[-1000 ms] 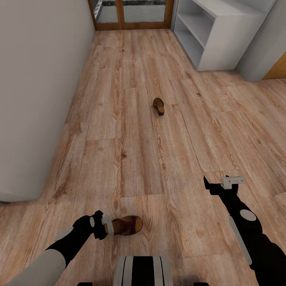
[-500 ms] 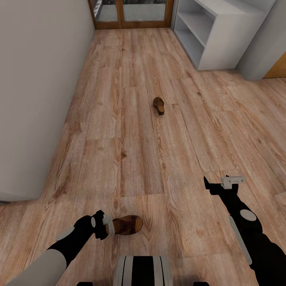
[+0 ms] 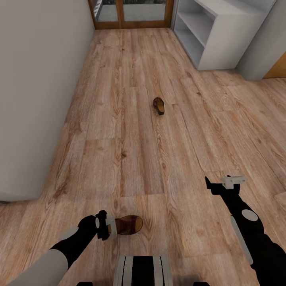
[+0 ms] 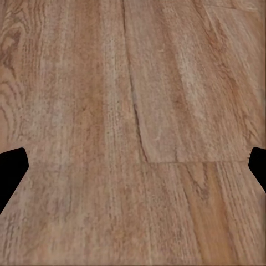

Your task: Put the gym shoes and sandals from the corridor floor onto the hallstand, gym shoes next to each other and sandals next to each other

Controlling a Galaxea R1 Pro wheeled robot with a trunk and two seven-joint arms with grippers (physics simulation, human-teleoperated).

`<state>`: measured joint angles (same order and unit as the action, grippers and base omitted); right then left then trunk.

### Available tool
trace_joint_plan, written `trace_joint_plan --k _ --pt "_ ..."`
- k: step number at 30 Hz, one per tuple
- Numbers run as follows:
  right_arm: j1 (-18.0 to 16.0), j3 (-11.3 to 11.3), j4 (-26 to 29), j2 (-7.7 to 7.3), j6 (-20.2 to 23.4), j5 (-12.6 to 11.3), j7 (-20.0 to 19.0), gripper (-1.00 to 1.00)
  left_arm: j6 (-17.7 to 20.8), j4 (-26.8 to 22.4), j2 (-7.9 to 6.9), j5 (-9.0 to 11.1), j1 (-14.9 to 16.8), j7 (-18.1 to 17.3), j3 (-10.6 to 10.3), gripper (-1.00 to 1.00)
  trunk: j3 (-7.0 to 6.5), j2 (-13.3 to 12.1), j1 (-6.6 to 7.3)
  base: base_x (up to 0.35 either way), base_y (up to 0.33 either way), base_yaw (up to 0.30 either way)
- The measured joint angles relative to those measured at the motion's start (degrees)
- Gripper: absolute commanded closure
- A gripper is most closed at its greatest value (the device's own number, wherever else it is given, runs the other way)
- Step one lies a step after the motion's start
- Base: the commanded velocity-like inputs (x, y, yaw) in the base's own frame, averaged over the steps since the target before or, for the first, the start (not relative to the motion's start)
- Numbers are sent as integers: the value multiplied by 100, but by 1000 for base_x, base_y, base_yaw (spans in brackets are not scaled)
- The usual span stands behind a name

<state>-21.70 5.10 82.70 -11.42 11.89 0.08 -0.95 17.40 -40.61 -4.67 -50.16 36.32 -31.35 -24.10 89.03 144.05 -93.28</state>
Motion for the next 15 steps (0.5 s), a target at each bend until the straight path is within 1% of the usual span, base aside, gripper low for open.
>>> trace_joint_plan --k 1,2,3,15 --pt "0 17 0 0 0 0 0 -100 11 -2 0 0 1 0 -34 -100 0 0 0 0 0 0" --pt "0 67 0 0 0 0 0 -100 40 -14 -1 2 3 -1 -136 -100 0 0 0 0 0 0" --pt "0 74 -2 0 0 0 0 -100 43 -19 -3 1 3 -1 -150 -100 0 0 0 0 0 0" --pt "0 93 -3 0 0 0 0 -100 54 -38 -17 1 4 -2 -202 -100 0 0 0 0 0 0"
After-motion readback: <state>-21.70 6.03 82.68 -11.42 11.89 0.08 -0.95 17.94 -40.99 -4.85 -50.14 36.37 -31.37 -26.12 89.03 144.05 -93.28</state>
